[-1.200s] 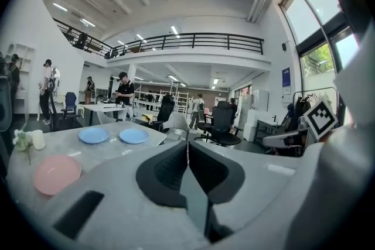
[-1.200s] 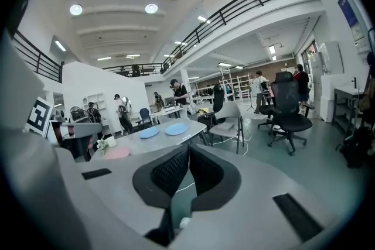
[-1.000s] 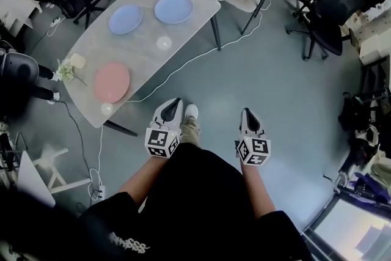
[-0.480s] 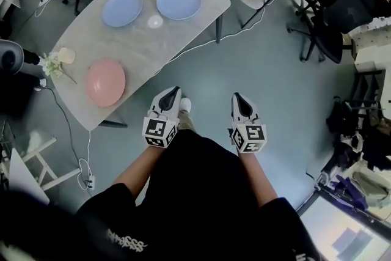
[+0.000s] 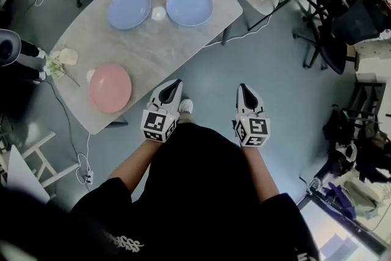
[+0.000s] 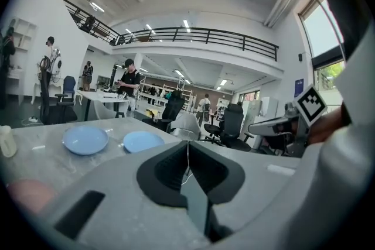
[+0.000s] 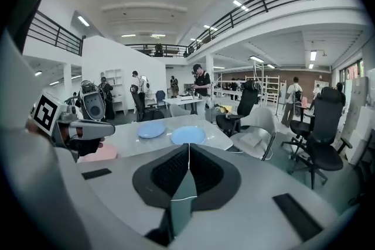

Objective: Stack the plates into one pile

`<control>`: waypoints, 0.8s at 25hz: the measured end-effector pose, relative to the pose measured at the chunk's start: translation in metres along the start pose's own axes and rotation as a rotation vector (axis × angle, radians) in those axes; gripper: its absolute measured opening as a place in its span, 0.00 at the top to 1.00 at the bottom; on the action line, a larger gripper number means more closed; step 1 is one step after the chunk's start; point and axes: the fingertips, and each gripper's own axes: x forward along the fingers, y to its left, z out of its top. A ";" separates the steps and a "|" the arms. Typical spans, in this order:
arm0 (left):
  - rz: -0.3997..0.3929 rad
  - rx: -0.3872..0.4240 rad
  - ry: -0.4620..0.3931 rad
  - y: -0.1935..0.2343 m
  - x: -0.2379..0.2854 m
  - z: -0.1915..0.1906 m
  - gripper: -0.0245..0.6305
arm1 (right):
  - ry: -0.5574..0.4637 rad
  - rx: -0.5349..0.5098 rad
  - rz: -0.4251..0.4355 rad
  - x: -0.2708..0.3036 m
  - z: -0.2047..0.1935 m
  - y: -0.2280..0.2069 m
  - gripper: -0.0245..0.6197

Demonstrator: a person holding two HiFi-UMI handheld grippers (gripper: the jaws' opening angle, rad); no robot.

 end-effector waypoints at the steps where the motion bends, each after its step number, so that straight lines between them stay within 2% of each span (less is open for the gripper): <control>1: 0.001 0.005 -0.002 0.005 0.003 0.004 0.93 | -0.008 -0.009 -0.003 0.006 0.006 0.000 0.94; 6: -0.021 0.022 0.019 0.030 0.025 0.012 0.94 | -0.020 -0.009 -0.002 0.030 0.025 0.001 0.94; 11: -0.017 0.030 0.007 0.037 0.037 0.016 0.93 | 0.001 0.008 -0.010 0.032 0.014 -0.006 0.94; 16: -0.017 0.002 0.029 0.027 0.039 0.004 0.94 | -0.007 0.041 -0.015 0.039 0.016 -0.019 0.94; 20: -0.008 -0.009 0.041 0.021 0.042 0.000 0.94 | -0.055 0.105 0.008 0.055 0.035 -0.028 0.94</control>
